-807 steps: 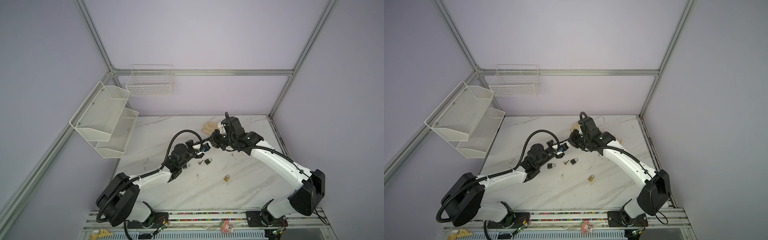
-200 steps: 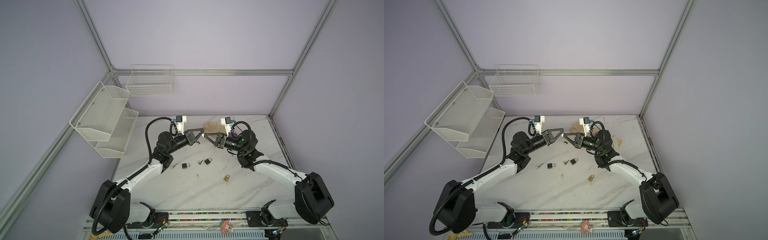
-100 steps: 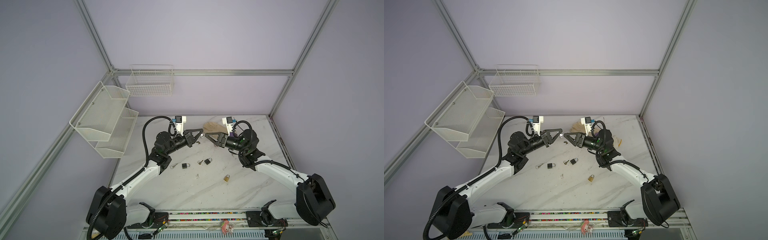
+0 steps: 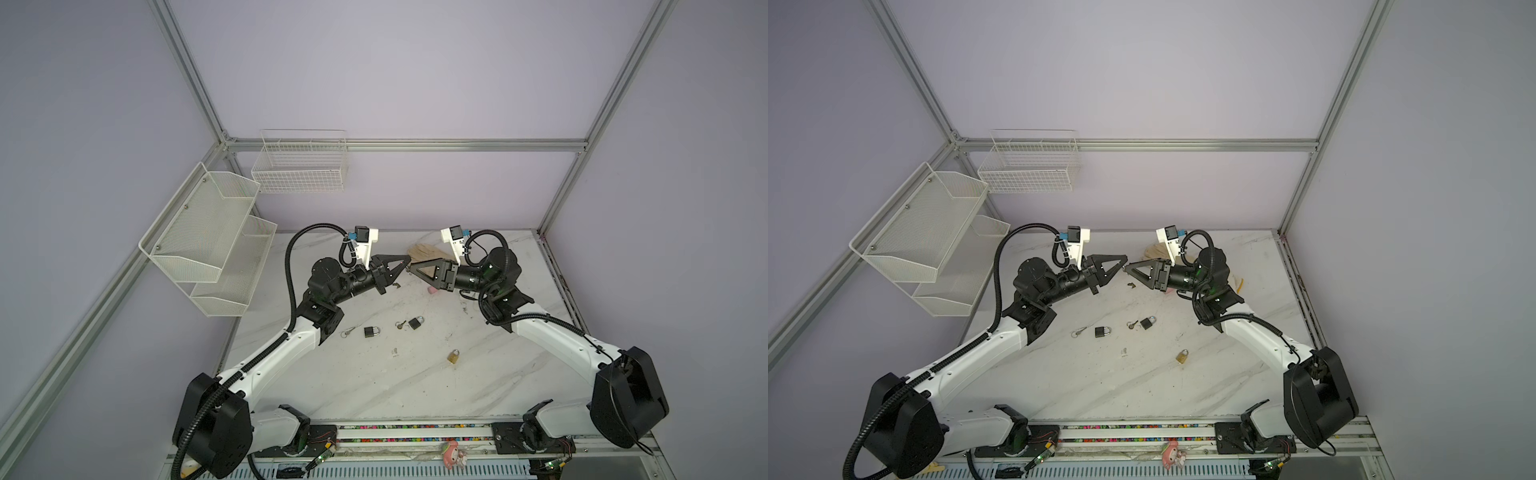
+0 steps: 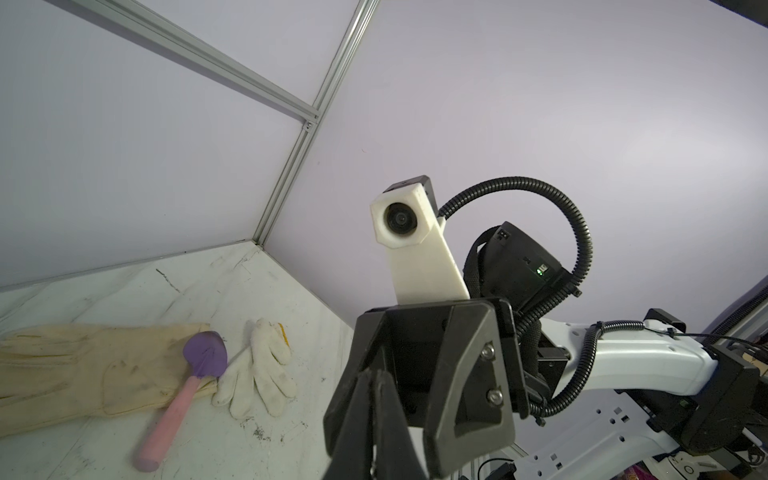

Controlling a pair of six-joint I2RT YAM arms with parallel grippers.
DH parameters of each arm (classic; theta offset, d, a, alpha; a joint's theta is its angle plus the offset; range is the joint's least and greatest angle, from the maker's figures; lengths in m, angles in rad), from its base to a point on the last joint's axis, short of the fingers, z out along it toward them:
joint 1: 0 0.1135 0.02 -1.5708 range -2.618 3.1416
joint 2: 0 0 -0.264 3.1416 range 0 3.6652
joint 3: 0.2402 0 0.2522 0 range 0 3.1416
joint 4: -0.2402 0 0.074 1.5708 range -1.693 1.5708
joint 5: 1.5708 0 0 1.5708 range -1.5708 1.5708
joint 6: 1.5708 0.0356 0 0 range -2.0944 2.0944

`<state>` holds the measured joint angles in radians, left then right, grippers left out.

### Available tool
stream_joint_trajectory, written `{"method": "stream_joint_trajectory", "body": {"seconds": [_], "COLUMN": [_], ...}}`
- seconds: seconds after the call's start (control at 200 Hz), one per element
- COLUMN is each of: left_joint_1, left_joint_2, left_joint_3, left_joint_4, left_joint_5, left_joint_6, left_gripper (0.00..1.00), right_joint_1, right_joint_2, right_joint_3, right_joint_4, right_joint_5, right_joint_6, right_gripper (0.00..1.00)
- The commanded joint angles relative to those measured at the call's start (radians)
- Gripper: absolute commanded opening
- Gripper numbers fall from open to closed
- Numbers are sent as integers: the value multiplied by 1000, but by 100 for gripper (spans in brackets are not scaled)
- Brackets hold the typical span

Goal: Unlock with the key
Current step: 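Raise the key with the right gripper while the left gripper opens and lifts away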

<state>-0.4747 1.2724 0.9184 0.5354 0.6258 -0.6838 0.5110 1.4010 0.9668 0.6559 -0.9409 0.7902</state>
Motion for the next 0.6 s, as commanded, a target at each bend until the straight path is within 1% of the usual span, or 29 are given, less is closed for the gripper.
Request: {"method": "stream_joint_trajectory", "body": {"seconds": [0.0,0.205,0.285,0.51,0.54,0.565,0.595], "left_joint_1": [-7,-12,-12,-11,-11,-11,-11], "left_joint_2": [3,8,6,5,4,4,3], "left_joint_3": [108,110,109,100,100,97,96], "left_joint_4": [21,20,18,17,17,17,17], "left_joint_5": [20,19,9,-4,-5,-6,-6], "left_joint_6": [25,30,35,41,43,42,43], "left_gripper": [0,0,0,0,0,0,0], "right_joint_1": [4,7,13,21,21,21,21], "right_joint_2": [7,17,27,28,25,21,21], "right_joint_3": [15,19,26,14,13,13,13], "right_joint_4": [11,66,67,41,39,37,39], "right_joint_5": [-41,-47,-51,-49,-44,-40,-38], "right_joint_6": [-12,23,31,11,8,7,7], "right_gripper": [37,30,23,21,19,14,11]}}
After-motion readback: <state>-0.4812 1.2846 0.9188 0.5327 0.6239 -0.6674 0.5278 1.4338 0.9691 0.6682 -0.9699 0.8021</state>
